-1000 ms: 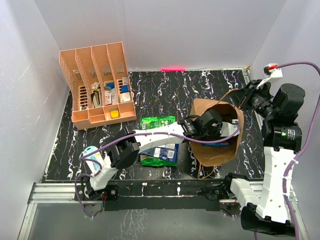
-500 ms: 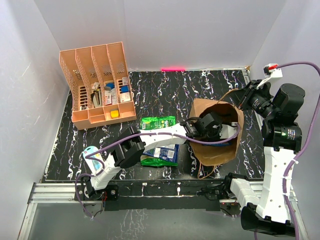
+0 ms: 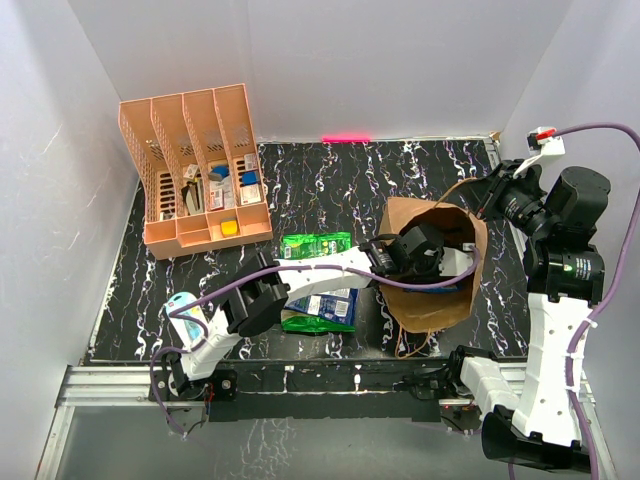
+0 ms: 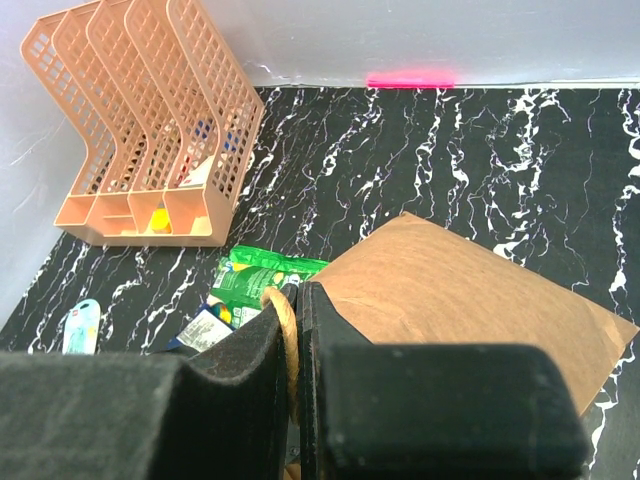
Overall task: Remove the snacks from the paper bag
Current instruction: Take out the snack from the paper bag, then place the snack at the center of the board.
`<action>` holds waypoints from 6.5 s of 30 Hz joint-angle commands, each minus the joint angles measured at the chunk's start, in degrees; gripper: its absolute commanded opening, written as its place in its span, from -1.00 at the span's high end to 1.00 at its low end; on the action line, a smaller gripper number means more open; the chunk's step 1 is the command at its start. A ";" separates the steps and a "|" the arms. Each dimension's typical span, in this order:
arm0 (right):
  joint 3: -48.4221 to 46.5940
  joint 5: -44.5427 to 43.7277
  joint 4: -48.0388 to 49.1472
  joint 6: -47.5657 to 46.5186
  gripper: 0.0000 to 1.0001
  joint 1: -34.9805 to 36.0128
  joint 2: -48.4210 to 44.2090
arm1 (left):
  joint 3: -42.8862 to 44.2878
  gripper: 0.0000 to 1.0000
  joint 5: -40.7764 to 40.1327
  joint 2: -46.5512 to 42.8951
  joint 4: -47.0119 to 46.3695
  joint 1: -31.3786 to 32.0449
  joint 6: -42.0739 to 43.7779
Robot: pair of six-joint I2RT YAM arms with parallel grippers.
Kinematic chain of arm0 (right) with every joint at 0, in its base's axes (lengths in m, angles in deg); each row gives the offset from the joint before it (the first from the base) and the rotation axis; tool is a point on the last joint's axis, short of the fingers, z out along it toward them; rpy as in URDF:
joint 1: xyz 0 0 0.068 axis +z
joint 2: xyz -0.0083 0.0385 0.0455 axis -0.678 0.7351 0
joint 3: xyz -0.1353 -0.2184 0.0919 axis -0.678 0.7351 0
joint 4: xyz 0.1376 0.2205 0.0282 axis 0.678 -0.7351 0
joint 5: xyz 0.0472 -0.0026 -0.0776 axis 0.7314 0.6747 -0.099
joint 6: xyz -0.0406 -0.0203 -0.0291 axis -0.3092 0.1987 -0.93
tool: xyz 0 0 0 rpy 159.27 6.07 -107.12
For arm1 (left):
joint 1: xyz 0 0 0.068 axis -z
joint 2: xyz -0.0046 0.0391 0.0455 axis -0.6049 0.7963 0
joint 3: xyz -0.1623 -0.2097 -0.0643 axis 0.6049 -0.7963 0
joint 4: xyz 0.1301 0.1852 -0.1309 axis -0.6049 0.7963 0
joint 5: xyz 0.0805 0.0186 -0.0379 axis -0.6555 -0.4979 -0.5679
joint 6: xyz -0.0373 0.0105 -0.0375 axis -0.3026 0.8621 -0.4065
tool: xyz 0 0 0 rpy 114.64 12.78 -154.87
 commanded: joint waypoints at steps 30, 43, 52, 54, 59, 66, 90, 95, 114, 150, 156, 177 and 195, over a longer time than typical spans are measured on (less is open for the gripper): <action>-2.85 -0.58 3.05 -1.04 0.85 0.34 -0.17 | -5.67 0.29 0.54 -7.81 -1.80 -1.90 1.05; -2.71 -0.59 3.07 -0.99 0.85 0.34 -0.47 | -5.93 0.29 -0.82 -6.76 -2.34 -1.90 1.57; -2.95 -0.63 2.91 -0.94 0.85 0.34 -0.47 | -4.13 0.48 -7.23 -2.60 -6.90 -1.68 5.01; -3.06 -0.70 2.89 -0.94 0.84 0.29 -0.48 | -3.68 0.48 -7.52 -1.82 -7.32 -1.74 6.00; -2.91 -0.74 2.96 -0.94 0.84 0.34 -0.42 | -1.95 0.38 -7.53 0.50 -7.44 -1.72 8.22; -3.49 -1.23 2.37 -1.20 0.84 0.37 -0.49 | -1.17 0.26 -9.99 2.63 -7.00 -1.06 11.58; -4.00 -1.08 2.19 -1.03 0.85 0.43 -0.36 | 4.65 0.14 -18.53 10.59 -20.63 -0.85 20.28; -4.23 -1.15 2.19 -1.03 0.84 0.51 -0.33 | 6.02 0.01 -16.85 11.91 -18.81 -1.17 20.14; -3.50 -4.32 2.89 -1.37 0.85 0.60 -1.01 | -4.85 1.00 -15.39 -6.17 -13.59 -0.21 12.29; -0.91 -7.16 3.58 -2.02 0.85 0.73 -2.41 | -9.25 1.00 -17.46 -57.02 27.97 9.17 -15.89; -0.75 -6.96 3.71 -2.12 0.85 0.73 -2.58 | -11.68 1.00 -30.53 -59.43 39.02 9.09 -16.57; -1.37 -7.83 3.02 -2.43 0.85 1.21 -2.19 | -41.86 1.00 -30.26 -48.67 13.14 -5.21 6.57; -1.68 -7.69 2.87 -2.43 0.85 1.24 -1.92 | -44.39 1.00 -22.95 -40.58 11.89 -6.80 6.46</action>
